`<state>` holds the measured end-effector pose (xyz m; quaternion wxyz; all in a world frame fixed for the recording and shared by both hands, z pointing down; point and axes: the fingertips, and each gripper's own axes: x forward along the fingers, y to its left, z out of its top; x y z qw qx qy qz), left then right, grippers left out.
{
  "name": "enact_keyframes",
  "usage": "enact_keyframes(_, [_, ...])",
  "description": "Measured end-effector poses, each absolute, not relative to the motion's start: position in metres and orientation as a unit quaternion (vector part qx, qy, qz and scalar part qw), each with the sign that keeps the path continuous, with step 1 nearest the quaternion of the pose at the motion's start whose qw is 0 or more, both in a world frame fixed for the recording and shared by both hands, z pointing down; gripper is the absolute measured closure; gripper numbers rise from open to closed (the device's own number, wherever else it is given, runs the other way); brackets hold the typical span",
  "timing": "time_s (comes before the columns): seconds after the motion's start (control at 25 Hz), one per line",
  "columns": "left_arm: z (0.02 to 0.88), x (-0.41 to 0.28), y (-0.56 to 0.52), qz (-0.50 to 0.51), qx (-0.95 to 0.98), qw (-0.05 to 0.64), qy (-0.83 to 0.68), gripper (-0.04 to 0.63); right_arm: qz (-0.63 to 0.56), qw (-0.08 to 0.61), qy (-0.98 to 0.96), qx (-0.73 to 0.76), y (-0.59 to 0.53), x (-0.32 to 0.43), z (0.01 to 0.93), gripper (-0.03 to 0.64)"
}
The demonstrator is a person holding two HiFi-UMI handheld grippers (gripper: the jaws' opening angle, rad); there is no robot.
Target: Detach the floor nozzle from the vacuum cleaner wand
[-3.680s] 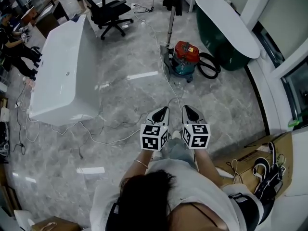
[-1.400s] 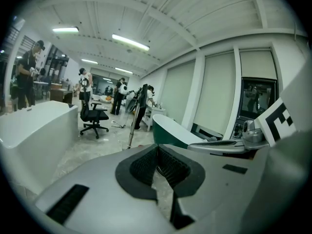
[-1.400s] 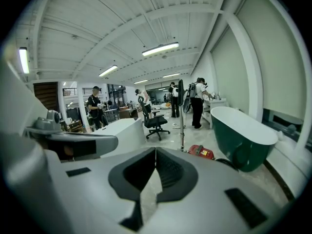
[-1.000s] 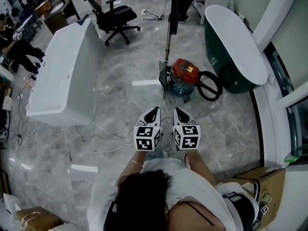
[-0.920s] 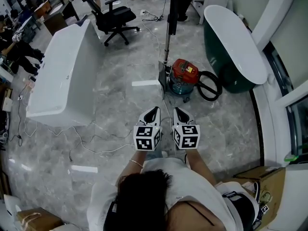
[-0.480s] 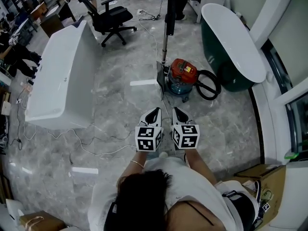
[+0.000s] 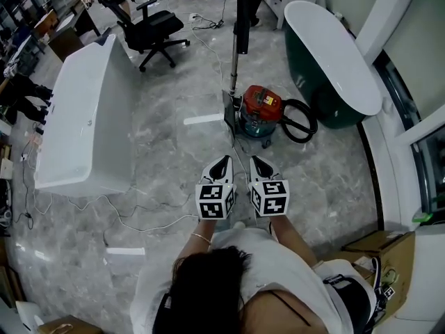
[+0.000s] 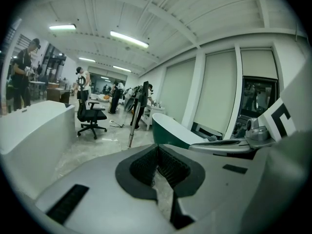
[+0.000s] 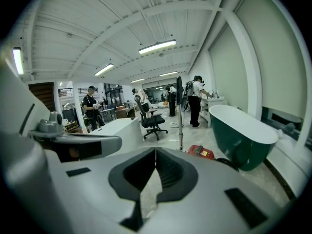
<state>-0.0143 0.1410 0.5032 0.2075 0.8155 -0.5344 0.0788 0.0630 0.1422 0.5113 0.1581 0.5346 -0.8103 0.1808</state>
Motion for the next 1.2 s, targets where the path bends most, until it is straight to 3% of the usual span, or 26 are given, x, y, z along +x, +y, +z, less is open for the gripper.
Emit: enact_keyframes(1.2, [0.51,-0.048,0.015,0.086,0.832,0.219,-0.503,0.591,0.184,0.177,-0.793,0.554,0.019,0.02,0.523,0.601])
